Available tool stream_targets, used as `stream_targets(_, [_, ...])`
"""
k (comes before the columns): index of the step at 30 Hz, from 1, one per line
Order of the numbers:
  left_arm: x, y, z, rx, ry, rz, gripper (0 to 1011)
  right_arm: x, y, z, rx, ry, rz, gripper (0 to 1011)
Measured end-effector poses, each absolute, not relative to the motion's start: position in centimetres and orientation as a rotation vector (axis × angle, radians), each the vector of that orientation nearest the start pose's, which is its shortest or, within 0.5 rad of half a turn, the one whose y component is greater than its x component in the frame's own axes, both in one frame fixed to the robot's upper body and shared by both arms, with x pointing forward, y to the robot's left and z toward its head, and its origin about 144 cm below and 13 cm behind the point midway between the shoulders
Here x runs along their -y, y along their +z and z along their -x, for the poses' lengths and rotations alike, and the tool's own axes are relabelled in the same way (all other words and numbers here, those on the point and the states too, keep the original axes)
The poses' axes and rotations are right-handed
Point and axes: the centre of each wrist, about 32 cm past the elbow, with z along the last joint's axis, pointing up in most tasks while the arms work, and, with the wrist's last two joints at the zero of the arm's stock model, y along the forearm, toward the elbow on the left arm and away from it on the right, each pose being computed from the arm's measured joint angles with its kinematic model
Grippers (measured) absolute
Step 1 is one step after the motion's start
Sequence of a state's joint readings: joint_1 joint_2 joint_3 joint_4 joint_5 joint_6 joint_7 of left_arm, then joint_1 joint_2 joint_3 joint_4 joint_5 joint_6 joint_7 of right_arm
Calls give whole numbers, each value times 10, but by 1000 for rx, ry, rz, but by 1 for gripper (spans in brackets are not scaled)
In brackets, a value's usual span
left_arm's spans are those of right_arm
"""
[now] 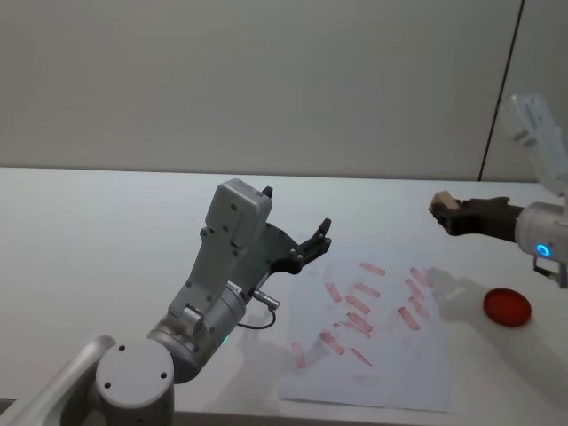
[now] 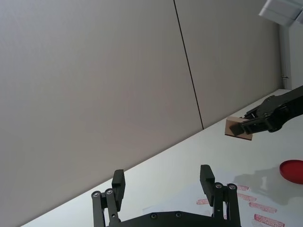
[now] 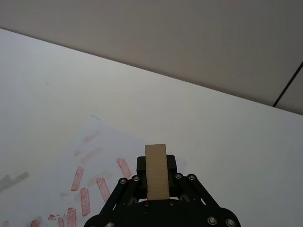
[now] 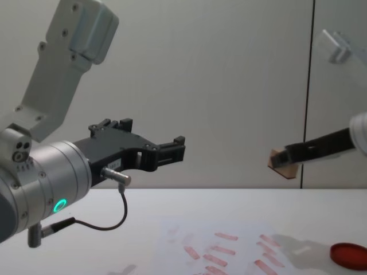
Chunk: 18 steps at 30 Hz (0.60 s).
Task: Use the one hand to pick up the stamp and affix it onto the A4 paper.
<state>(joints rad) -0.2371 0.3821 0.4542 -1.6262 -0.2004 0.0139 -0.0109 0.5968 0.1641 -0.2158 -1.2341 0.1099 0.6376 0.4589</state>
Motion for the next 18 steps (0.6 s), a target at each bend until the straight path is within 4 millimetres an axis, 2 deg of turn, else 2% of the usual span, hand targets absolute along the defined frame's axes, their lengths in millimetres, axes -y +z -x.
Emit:
stream_targets(6, [-198, 1204, -492, 268, 1124, -61, 1002, 244, 1265, -597, -275, -1024, 393, 218])
stream_targets(18, [-198, 1204, -492, 268, 1124, -61, 1002, 261, 1259, -585, -299, -1051, 438, 218])
